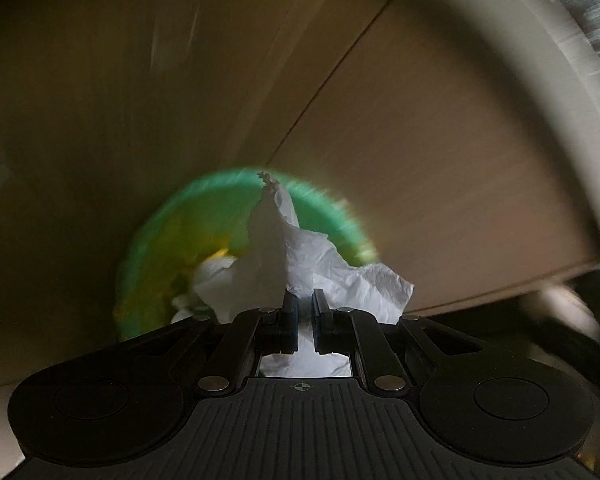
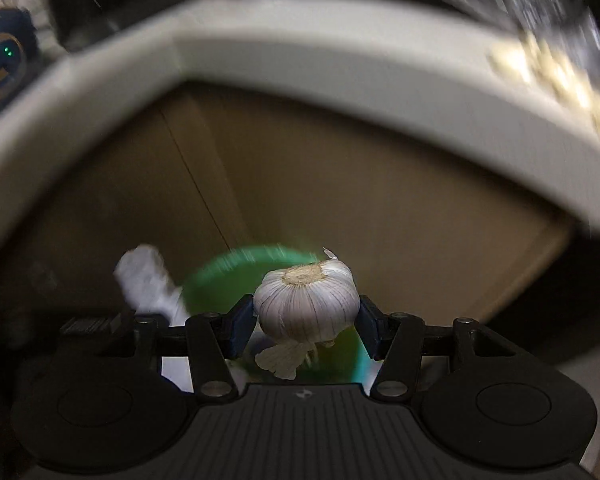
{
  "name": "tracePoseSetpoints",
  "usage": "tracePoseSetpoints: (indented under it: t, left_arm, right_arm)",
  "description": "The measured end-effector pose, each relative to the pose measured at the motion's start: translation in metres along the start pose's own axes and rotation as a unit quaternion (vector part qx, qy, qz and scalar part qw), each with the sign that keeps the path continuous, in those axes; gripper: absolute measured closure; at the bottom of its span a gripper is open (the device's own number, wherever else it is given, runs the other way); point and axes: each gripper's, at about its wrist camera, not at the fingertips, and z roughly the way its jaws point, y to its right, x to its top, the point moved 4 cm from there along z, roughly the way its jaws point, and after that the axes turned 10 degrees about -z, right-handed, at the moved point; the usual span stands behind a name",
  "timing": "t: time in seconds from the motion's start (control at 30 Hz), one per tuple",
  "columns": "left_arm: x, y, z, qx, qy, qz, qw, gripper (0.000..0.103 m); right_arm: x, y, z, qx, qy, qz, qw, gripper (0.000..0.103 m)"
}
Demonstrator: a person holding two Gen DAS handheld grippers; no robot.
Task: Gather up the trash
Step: 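Lower the tissue and garlic into the green bin and open both tools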
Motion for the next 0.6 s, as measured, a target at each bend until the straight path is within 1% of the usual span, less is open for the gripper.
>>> tracePoseSetpoints:
  t: [0.07,0.1,0.17,0.2,0.27,0.3,0.33,0.37,0.4,0.43,0.47,0.53,0.6]
  left_arm:
    - [-0.003,-0.014,0.041,0.014,-0.011,-0.022,0.9996,0.093]
    - [-0.005,-0.023,0.061,0.017,-0.008,-0.027,0.9994,0.093]
    - [-0.009,-0.037,0.099,0.037,-0.005,-0.027,0.9989,0.093]
    - [-0.012,-0.044,0.118,0.049,-0.006,-0.026,0.9984,0.093]
    - [-0.021,-0.056,0.15,0.058,-0.015,-0.032,0.9977,0.093]
    - [-0.027,-0.06,0.167,0.063,-0.029,-0.035,0.997,0.093]
    - [-0.034,-0.064,0.182,0.07,-0.053,-0.036,0.9955,0.092]
    - [-0.041,-0.067,0.195,0.076,-0.085,-0.039,0.9927,0.089]
    - [-0.051,-0.071,0.209,0.08,-0.126,-0.044,0.9879,0.088]
    - [-0.06,-0.074,0.22,0.076,-0.163,-0.048,0.9826,0.087]
    - [-0.067,-0.076,0.225,0.071,-0.18,-0.048,0.98,0.086]
    - [-0.072,-0.078,0.227,0.08,-0.183,-0.042,0.9789,0.084]
    - [-0.068,-0.079,0.22,0.078,-0.168,-0.049,0.9815,0.083]
  right_arm:
    - [-0.02,0.009,0.01,-0.004,-0.022,0.004,1.0,0.05]
    - [-0.028,0.012,0.014,-0.004,-0.029,0.004,1.0,0.05]
    - [-0.044,0.017,0.026,0.0,-0.036,-0.002,0.999,0.05]
    - [-0.051,0.019,0.034,-0.002,-0.044,-0.007,0.999,0.05]
    - [-0.063,0.021,0.05,-0.016,-0.061,-0.019,0.998,0.05]
    - [-0.068,0.023,0.056,-0.017,-0.064,-0.019,0.998,0.05]
    - [-0.072,0.025,0.061,-0.015,-0.068,-0.017,0.997,0.05]
    - [-0.076,0.027,0.065,-0.012,-0.074,-0.016,0.997,0.05]
    - [-0.081,0.024,0.069,-0.009,-0.08,-0.017,0.997,0.05]
    - [-0.084,0.024,0.073,-0.007,-0.086,-0.019,0.996,0.05]
    - [-0.086,0.024,0.078,-0.004,-0.093,-0.021,0.995,0.05]
    - [-0.087,0.025,0.085,0.006,-0.102,-0.021,0.995,0.05]
    - [-0.082,0.023,0.091,0.013,-0.101,-0.02,0.995,0.05]
